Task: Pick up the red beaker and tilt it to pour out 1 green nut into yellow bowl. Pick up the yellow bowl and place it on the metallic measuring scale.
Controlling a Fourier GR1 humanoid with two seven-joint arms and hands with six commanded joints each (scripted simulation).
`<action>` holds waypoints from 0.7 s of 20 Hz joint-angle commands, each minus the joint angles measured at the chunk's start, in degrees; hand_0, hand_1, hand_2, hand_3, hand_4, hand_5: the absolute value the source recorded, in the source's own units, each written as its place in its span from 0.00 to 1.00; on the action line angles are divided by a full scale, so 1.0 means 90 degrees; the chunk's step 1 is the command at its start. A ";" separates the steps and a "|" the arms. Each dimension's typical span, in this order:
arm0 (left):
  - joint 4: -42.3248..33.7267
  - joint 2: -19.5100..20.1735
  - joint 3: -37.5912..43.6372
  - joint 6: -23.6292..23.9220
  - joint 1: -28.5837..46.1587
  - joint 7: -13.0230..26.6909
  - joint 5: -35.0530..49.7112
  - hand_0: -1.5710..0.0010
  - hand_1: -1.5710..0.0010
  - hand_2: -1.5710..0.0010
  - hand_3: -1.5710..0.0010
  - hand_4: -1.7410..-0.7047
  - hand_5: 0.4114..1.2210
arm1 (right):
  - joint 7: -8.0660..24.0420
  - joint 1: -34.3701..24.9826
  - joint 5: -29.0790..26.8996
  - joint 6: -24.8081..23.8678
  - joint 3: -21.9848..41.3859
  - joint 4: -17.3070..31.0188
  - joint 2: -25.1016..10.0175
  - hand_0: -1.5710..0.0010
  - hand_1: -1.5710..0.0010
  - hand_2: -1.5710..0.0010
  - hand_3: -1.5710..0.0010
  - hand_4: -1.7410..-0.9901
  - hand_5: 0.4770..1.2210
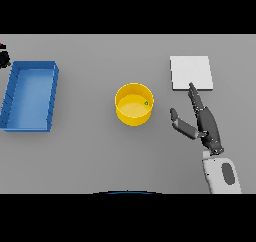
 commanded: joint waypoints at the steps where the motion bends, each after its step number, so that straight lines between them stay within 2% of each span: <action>1: -0.0320 0.0086 -0.0091 0.0025 0.0150 0.0076 0.0082 0.00 0.00 0.00 0.08 0.15 0.68 | 0.0030 -0.0008 0.0032 -0.0025 0.0022 0.0005 0.0025 1.00 1.00 1.00 1.00 0.55 0.34; 2: -0.0519 0.0196 -0.0128 0.0045 0.0281 0.0140 0.0210 0.00 0.00 0.00 0.19 0.23 0.60 | -0.0018 0.0006 0.0012 -0.0015 0.0003 0.0066 0.0024 1.00 1.00 1.00 1.00 0.55 0.34; 4: -0.0799 0.0299 -0.0180 -0.0162 0.0417 0.0246 0.0328 0.00 0.00 0.00 0.40 0.47 0.49 | 0.0036 -0.0044 0.0009 -0.0004 0.0005 -0.0017 -0.0011 1.00 1.00 1.00 1.00 0.55 0.34; 5: -0.1056 0.0299 -0.0154 -0.0230 0.0549 0.0138 0.0470 0.00 0.03 0.10 0.46 0.59 0.45 | 0.0043 -0.0059 0.0003 -0.0008 -0.0004 0.0071 0.0011 1.00 1.00 1.00 1.00 0.55 0.34; 6: -0.1240 0.0347 -0.0079 -0.0337 0.0673 0.0032 0.0650 0.09 0.18 0.26 0.54 0.67 0.43 | 0.0061 -0.0037 0.0016 -0.0010 -0.0012 0.0097 -0.0006 1.00 1.00 1.00 1.00 0.56 0.34; 7: -0.1424 0.0427 -0.0021 -0.0445 0.0756 0.0040 0.0797 0.22 0.34 0.41 0.63 0.74 0.40 | -0.0023 0.0002 -0.0016 -0.0010 -0.0034 0.0064 -0.0015 1.00 1.00 1.00 1.00 0.56 0.34; 8: -0.1601 0.0499 0.0001 -0.0598 0.0772 0.0038 0.0907 0.37 0.47 0.52 0.70 0.79 0.38 | 0.0022 -0.0058 -0.0028 -0.0029 -0.0056 0.0094 -0.0006 1.00 1.00 1.00 1.00 0.56 0.34; 9: -0.1703 0.0572 0.0014 -0.0705 0.0780 0.0052 0.0966 0.50 0.58 0.62 0.76 0.83 0.36 | -0.0091 0.0033 -0.0004 -0.0027 -0.0029 0.0074 -0.0003 1.00 1.00 1.00 1.00 0.56 0.33; 11: -0.1895 0.0700 -0.0063 -0.0901 0.0807 0.0140 0.0969 0.68 0.73 0.76 0.85 0.88 0.33 | -0.0077 0.0074 -0.0020 0.0012 -0.0023 0.0010 -0.0041 1.00 1.00 1.00 1.00 0.56 0.33; 12: -0.1877 0.0726 -0.0201 -0.1029 0.0784 0.0277 0.0858 0.74 0.78 0.81 0.88 0.90 0.32 | 0.0011 0.0032 -0.0026 0.0020 -0.0040 0.0077 -0.0049 1.00 1.00 1.00 1.00 0.57 0.33; 14: -0.1854 0.0773 -0.0283 -0.1213 0.0752 0.0340 0.0802 0.84 0.86 0.88 0.92 0.92 0.30 | -0.0042 0.0007 -0.0072 0.0061 -0.0078 0.0095 -0.0097 1.00 1.00 1.00 1.00 0.57 0.33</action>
